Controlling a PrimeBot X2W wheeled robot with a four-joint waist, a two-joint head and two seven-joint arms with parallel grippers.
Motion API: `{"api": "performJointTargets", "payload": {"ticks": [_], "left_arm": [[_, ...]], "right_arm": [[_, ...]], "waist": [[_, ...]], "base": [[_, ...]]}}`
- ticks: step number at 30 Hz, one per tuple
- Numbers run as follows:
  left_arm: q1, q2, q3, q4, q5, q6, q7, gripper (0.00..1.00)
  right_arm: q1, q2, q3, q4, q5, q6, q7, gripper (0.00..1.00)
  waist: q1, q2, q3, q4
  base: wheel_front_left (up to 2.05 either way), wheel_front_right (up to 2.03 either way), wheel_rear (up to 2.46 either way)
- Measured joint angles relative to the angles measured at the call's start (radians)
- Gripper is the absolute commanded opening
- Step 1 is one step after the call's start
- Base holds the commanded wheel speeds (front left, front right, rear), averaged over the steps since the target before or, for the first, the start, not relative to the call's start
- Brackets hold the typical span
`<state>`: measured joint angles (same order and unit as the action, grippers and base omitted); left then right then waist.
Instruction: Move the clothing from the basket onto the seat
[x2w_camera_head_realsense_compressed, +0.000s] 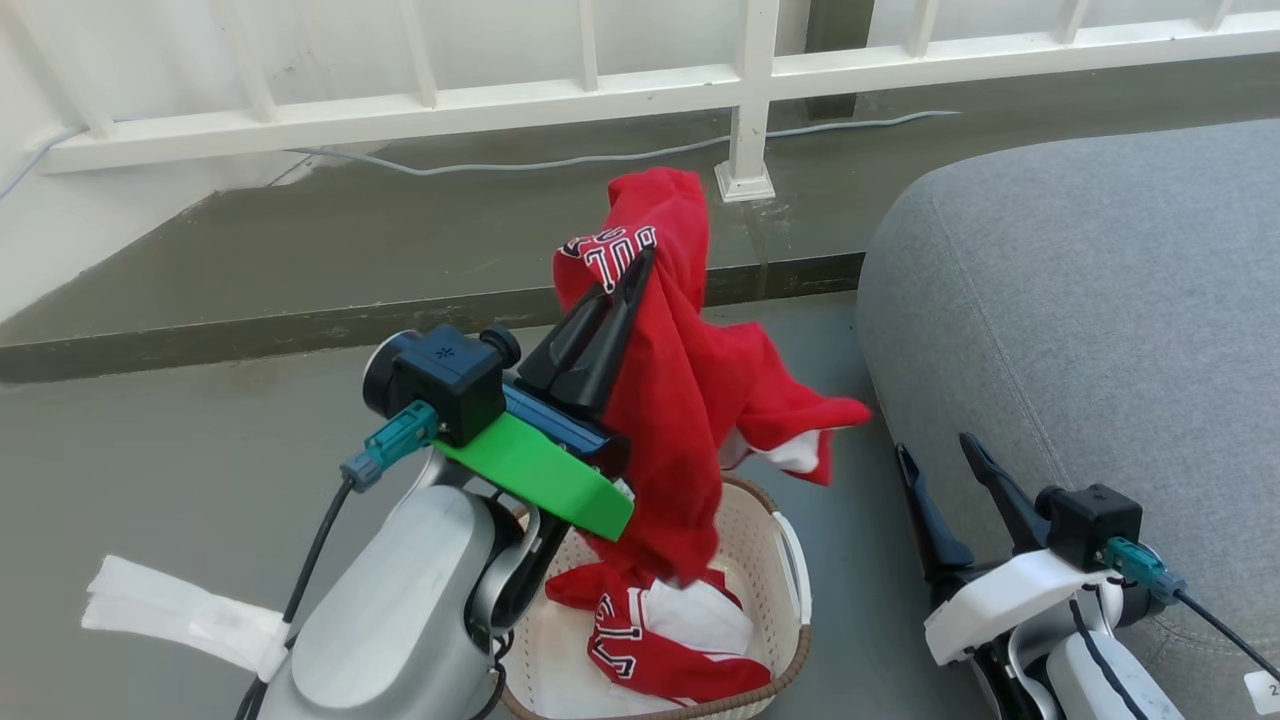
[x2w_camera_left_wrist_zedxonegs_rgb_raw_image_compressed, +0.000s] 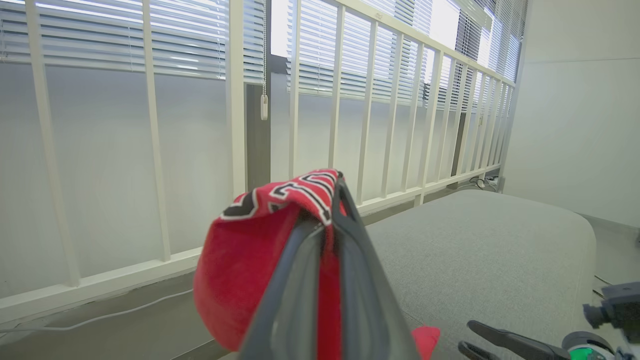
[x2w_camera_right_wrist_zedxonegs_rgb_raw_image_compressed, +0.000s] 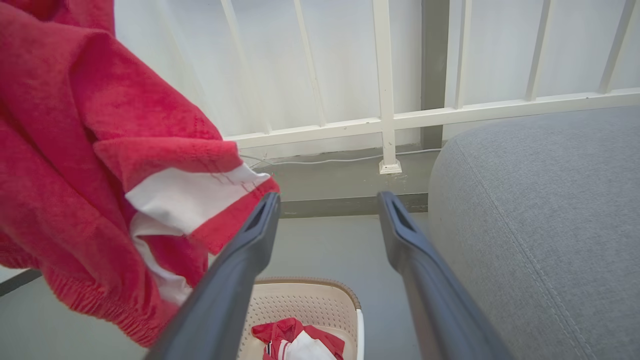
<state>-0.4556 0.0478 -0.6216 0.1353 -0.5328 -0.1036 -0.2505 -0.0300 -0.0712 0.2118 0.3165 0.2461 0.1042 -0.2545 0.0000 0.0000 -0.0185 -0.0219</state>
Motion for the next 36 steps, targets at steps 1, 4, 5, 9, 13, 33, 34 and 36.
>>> {"api": "performJointTargets", "payload": {"ticks": [1,4,5,9,13,33,34,36], "left_arm": [[0.005,0.001,-0.001,-0.007,0.0,0.003,0.001,0.0],[0.011,0.003,-0.003,-0.021,0.001,0.007,0.004,0.0],[0.012,0.004,-0.004,-0.023,0.001,0.008,0.005,0.0],[0.024,0.007,-0.004,-0.041,0.001,0.017,0.013,0.0],[0.027,0.008,-0.003,-0.048,0.001,0.026,0.014,0.0],[0.043,0.016,-0.025,-0.087,0.001,0.035,0.04,0.0],[0.043,0.016,-0.026,-0.089,0.001,0.035,0.04,0.0],[0.043,0.016,-0.028,-0.096,0.001,0.035,0.04,0.0]], "right_arm": [[0.0,0.0,0.0,-0.003,0.0,0.0,0.0,1.0],[-0.001,0.0,0.0,-0.024,0.0,-0.001,0.0,1.0],[-0.001,0.0,0.0,-0.035,0.0,0.0,0.0,1.0],[-0.007,0.002,0.006,-0.098,0.0,0.0,0.0,1.0],[-0.024,0.005,0.03,-0.152,0.0,0.0,0.0,1.0],[-0.065,0.009,0.376,-0.397,0.054,0.019,0.103,1.0],[-0.065,0.01,0.387,-0.39,0.054,0.019,0.112,1.0],[-0.065,0.009,0.4,-0.368,0.054,0.019,0.129,1.0]], "waist": [[0.0,0.0,0.0,0.0],[0.0,0.0,0.001,0.0],[0.0,0.0,0.001,0.0],[0.0,0.0,0.003,-0.002],[0.0,0.0,0.003,-0.002],[0.0,0.0,-0.002,0.004],[0.0,0.0,-0.001,0.005],[0.0,0.0,-0.001,0.006]], "base": [[0.0,0.0,0.0],[0.0,0.0,0.0],[0.0,0.0,0.0],[0.0,0.0,0.0],[0.0,0.0,0.0],[0.0,0.0,0.0],[0.0,0.0,0.0],[0.0,0.0,0.0]]}}
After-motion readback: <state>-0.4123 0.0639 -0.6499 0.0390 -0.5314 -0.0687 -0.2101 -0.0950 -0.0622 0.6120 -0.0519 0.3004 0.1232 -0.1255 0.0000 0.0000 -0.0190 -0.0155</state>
